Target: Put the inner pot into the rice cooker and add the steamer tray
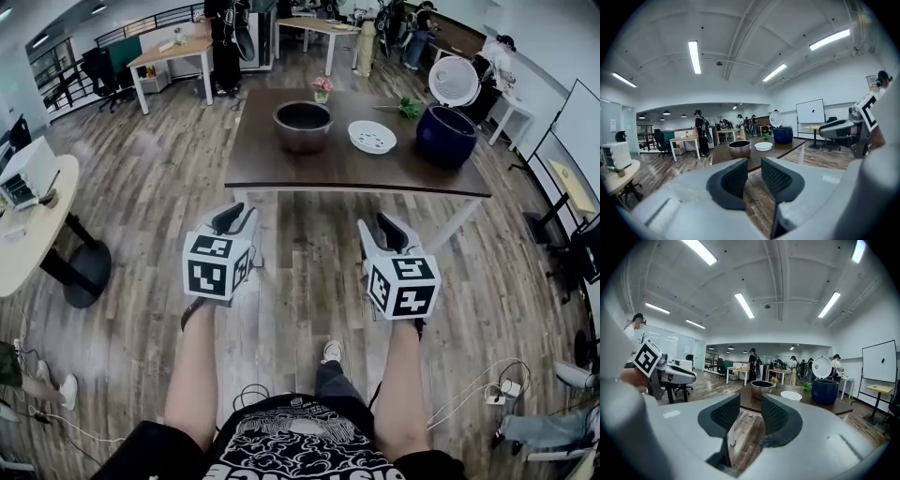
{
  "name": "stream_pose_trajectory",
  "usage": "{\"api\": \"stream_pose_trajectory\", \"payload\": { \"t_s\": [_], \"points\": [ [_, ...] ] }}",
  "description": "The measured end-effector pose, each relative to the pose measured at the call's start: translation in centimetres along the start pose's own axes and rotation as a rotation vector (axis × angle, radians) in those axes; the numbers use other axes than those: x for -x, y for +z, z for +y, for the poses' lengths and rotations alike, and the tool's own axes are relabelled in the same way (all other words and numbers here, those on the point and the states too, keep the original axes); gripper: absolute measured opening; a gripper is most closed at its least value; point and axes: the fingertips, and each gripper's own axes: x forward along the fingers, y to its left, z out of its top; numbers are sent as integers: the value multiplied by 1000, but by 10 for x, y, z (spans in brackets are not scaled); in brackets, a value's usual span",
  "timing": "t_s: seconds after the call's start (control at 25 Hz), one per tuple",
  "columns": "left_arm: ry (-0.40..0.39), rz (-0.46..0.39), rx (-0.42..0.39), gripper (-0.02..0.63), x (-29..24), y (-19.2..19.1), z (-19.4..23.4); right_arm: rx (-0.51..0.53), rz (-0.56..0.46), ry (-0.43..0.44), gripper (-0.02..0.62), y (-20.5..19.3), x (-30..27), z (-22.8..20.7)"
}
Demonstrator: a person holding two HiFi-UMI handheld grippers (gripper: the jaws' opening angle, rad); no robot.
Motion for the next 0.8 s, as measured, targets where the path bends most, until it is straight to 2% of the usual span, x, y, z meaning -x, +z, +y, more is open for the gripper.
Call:
{"api": "stream_pose_trajectory", "payload": {
  "t_s": [0.32,0.68,0.8],
  "points": [
    [9,1,36,180,-35,8,7,-37,1,27,225,0,-32,-22],
    [11,34,88,272,-105,15,13,-68,22,75,276,-3,-97,-65],
    [26,46,97,278,-129,22,16,-64,34,85,311,-1,-121,-83]
  ]
}}
